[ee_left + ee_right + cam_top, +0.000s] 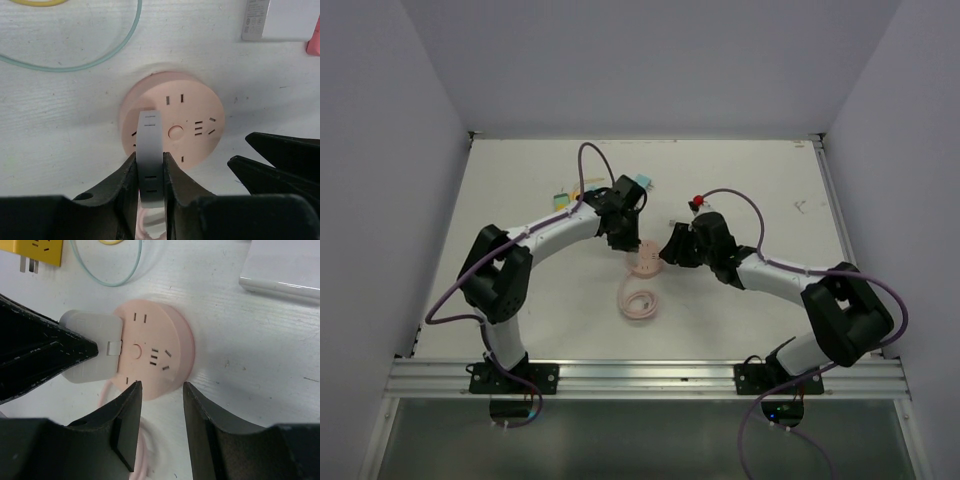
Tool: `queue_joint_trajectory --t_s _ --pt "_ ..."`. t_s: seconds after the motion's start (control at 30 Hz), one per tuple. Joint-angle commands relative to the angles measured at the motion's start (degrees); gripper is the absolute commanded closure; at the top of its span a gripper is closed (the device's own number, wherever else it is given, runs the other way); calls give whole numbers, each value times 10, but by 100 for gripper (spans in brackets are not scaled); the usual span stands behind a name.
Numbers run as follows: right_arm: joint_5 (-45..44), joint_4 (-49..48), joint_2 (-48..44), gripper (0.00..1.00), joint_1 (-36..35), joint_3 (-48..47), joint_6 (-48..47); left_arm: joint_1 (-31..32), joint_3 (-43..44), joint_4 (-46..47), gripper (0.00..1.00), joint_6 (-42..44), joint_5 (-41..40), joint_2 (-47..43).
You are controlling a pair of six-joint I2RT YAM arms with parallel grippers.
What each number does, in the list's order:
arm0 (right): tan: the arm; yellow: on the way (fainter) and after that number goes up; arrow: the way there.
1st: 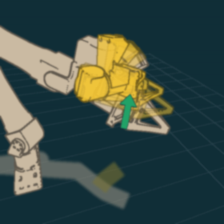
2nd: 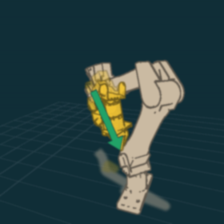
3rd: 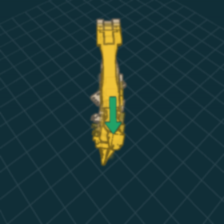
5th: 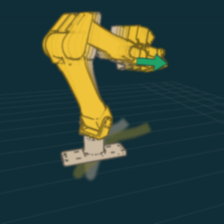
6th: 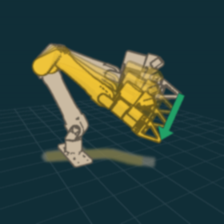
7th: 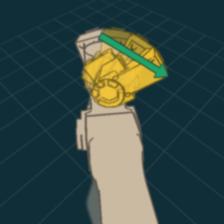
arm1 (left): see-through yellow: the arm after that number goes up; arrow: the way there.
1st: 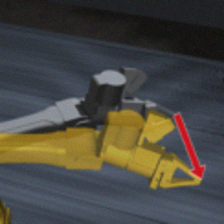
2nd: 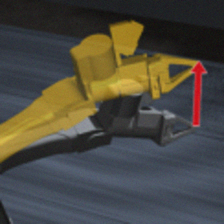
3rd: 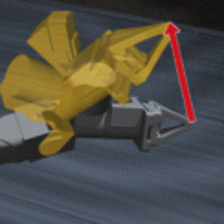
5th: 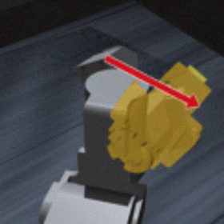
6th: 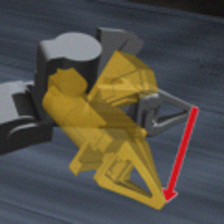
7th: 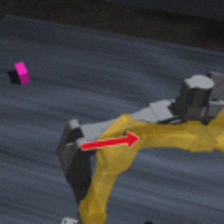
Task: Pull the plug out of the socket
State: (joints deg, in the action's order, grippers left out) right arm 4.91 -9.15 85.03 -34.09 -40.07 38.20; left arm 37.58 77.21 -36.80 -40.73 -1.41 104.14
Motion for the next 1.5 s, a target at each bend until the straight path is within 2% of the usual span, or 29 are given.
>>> queue_joint_trajectory --t_s 0.0,0.2,0.5,0.73,1.07,1.13,1.27,1.47 --pt "-19 -35 5 57 -1 -18 7 4 32 3 75 36 11 19" --pt "-37 -43 5 55 -1 -3 28 14 84 -35 81 83 19 45" --pt "12 -101 51 56 -1 -10 0 30 124 -78 82 118 -18 65" --pt "34 -119 94 65 -1 -25 -17 33 111 -72 82 116 -22 63" --pt "82 -83 128 68 -5 -24 -15 35 128 -73 82 117 -24 69" --pt "84 -71 116 73 -9 -28 -22 34 130 -72 83 117 -22 72" --pt "67 -40 127 82 -11 -41 -29 34 133 -71 83 117 -19 71" --pt "39 42 169 82 -15 -68 -24 34 158 -76 84 117 -19 70"
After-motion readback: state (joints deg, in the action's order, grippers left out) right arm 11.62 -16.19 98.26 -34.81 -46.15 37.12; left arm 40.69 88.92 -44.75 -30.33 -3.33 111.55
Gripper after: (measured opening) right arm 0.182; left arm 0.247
